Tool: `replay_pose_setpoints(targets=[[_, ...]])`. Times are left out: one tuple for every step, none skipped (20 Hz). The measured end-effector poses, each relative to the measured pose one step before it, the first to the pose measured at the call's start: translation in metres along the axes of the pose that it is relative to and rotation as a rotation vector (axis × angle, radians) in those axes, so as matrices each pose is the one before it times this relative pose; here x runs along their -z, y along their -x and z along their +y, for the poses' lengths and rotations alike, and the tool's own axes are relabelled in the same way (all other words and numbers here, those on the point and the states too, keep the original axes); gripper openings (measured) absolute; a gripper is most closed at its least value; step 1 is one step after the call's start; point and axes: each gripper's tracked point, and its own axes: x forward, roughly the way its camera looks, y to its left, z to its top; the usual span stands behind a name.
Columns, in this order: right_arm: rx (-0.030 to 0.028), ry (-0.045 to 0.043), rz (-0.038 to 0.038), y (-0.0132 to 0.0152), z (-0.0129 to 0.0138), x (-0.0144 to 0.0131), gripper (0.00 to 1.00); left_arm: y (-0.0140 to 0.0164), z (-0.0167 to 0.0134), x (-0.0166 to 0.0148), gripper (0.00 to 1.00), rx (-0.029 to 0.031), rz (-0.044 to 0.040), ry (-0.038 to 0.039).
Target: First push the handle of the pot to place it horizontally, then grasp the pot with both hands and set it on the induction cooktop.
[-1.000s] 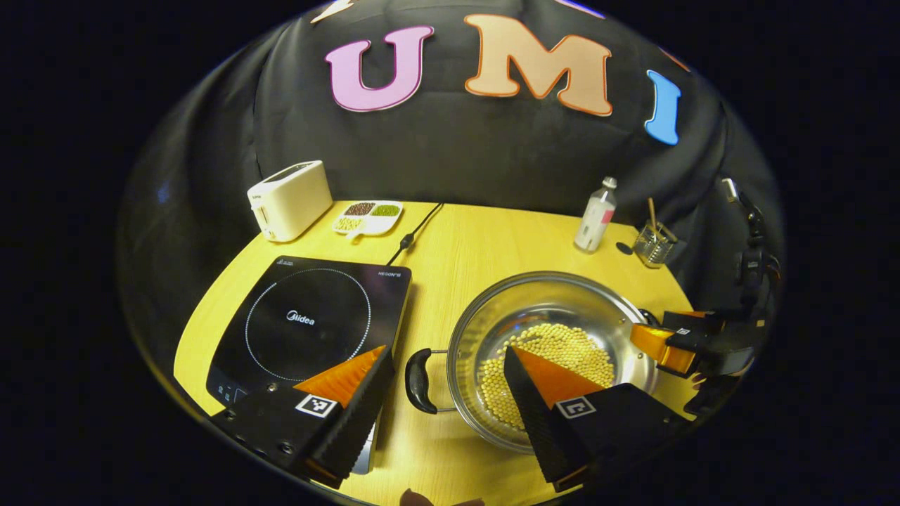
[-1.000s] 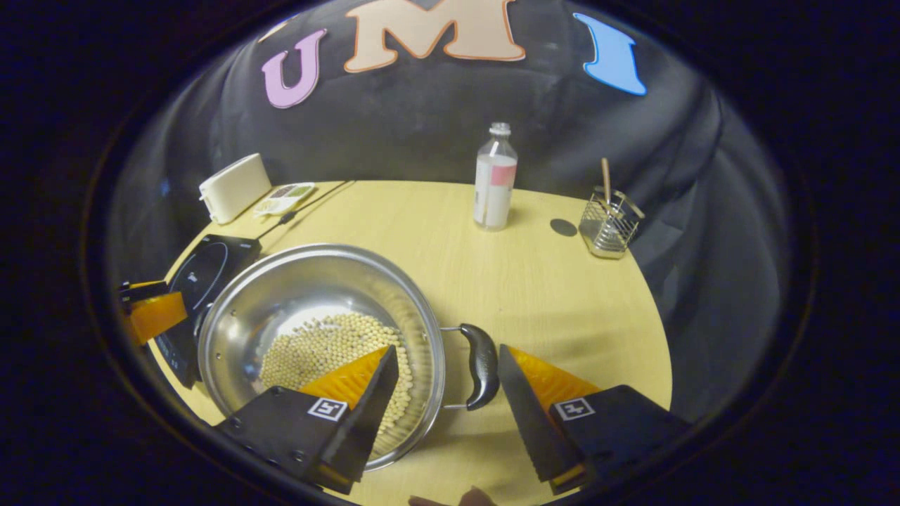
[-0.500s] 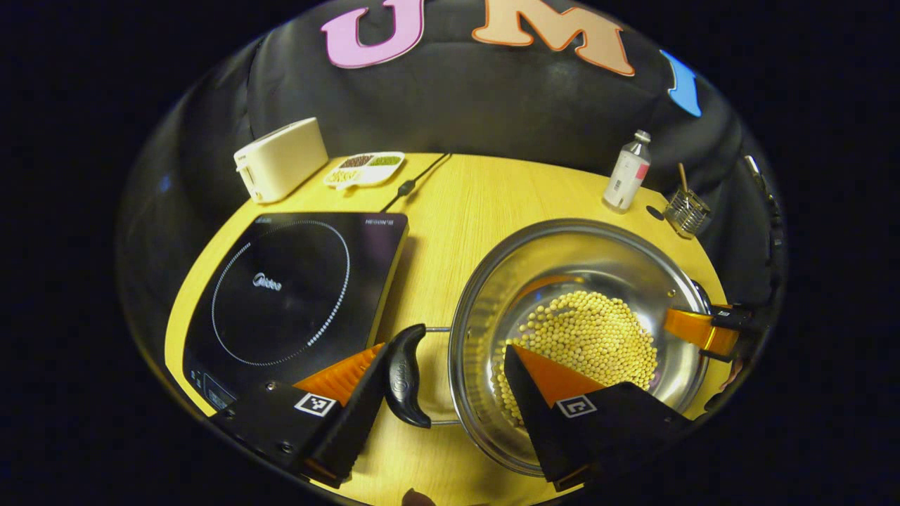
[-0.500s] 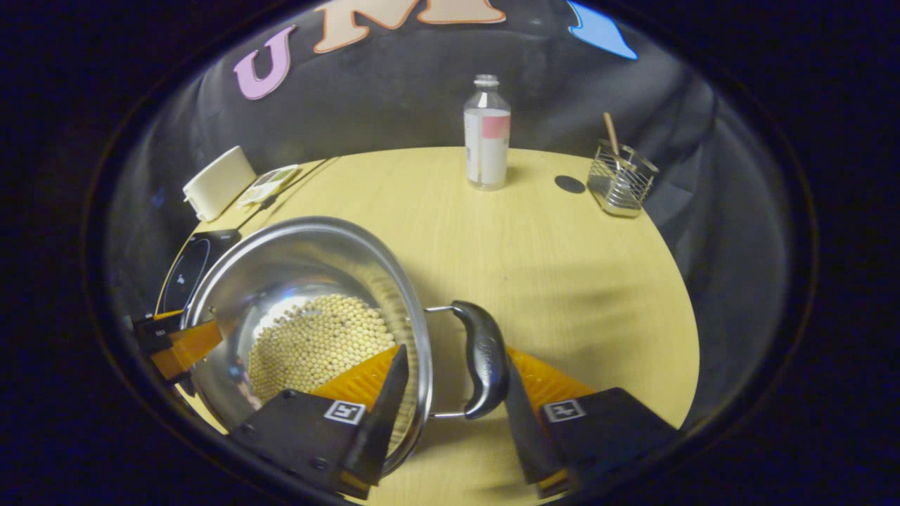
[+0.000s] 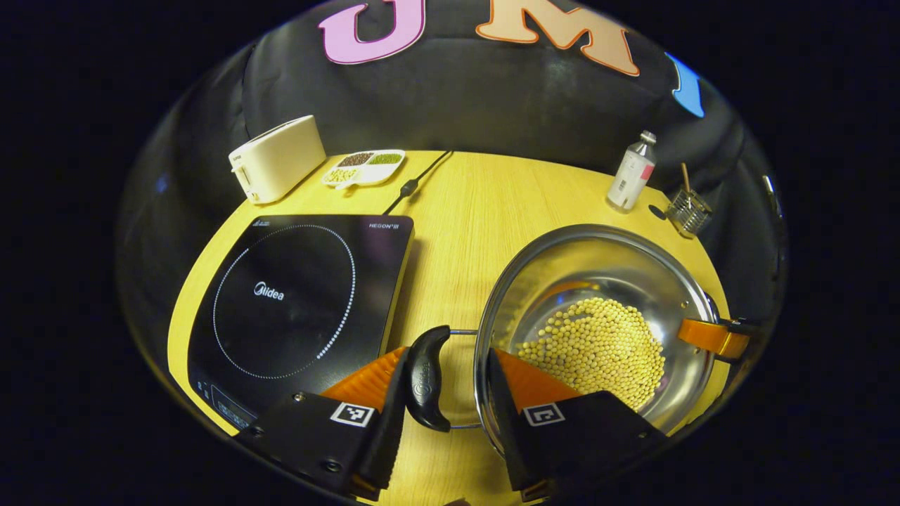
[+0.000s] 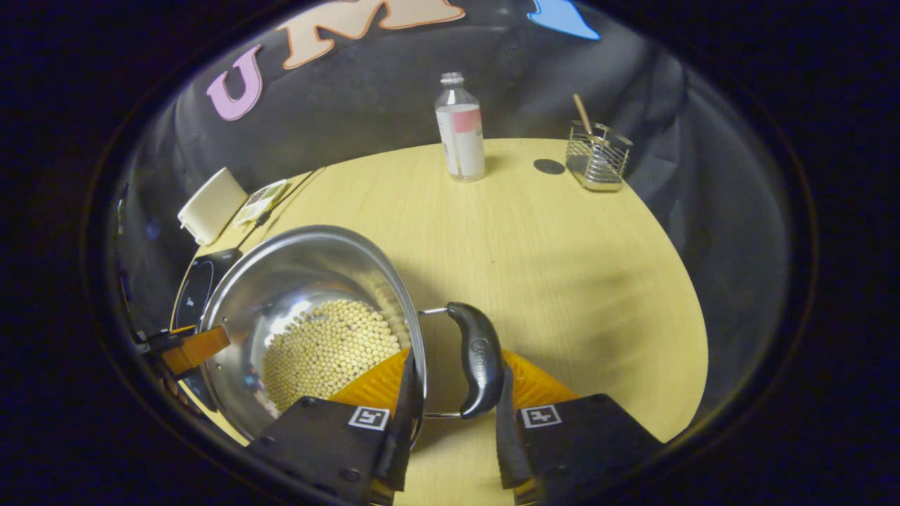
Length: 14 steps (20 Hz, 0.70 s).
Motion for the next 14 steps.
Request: replay_pose_setpoints(targets=[[0.00409,-0.00191,-0.01008,0.00567,0.00168,-0.00189,0.53,0.00400,0.00192,-0.00325,0.64,0.00423,-0.00603,-0.00742],[0.00374,-0.00490,-0.00446,0.00577,0.00184,-0.00224,0.53,0.00345,0.00239,-0.00557,0.62,0.00660,-0.00396,-0.00233],[0.00020,-0.01339,-0.00231,0.00637,0.00315,0.00043,0.53,0.00467,0.00180,-0.00406,0.62,0.00538,-0.00396,-0.00335],[-0.00207,-0.01390,-0.00070,0.00541,0.00424,-0.00158,0.53,0.00481,0.00358,-0.00590,0.64,0.00311,-0.00826,-0.01089],[-0.00581,-0.01050,-0.00912,0.00551,0.00552,-0.00052,0.53,0.00642,0.00451,-0.00635,0.64,-0.00109,-0.01180,-0.01348],[-0.00561,-0.00359,-0.01196,0.00504,0.00675,-0.00173,0.53,0.00596,0.00524,-0.00643,0.62,-0.00133,-0.01409,-0.01280],[-0.00709,-0.00641,-0.00804,0.00506,0.00783,-0.00065,0.53,0.00462,0.00692,-0.00413,0.64,-0.00209,-0.01137,-0.00874],[-0.00688,-0.00978,-0.00151,0.00307,0.00745,0.00070,0.53,0.00386,0.00793,-0.00436,0.62,-0.00154,-0.00709,-0.00487],[-0.00637,-0.00424,-0.00288,0.00183,0.00868,0.00026,0.53,0.00373,0.00762,-0.00183,0.64,-0.00110,-0.00218,-0.00420],[-0.00569,-0.00194,-0.00204,0.00188,0.00914,-0.00010,0.53,0.00412,0.00868,-0.00288,0.62,0.00035,-0.00537,-0.00393],[-0.00376,-0.00340,-0.00162,0.00062,0.00767,0.00130,0.53,0.00284,0.00816,-0.00280,0.62,0.00324,-0.00982,-0.00415],[-0.00049,-0.00641,0.00090,0.00061,0.00854,0.00098,0.53,0.00210,0.01017,-0.00062,0.62,0.00527,-0.00570,-0.00765],[0.00186,-0.00409,0.00393,0.00302,0.01078,0.00328,0.53,0.00100,0.00837,0.00015,0.62,0.00373,-0.00043,-0.00325],[0.00412,-0.00320,0.00419,0.00019,0.01159,0.00295,0.53,0.00012,0.01152,0.00015,0.63,0.00557,0.00192,-0.00118]])
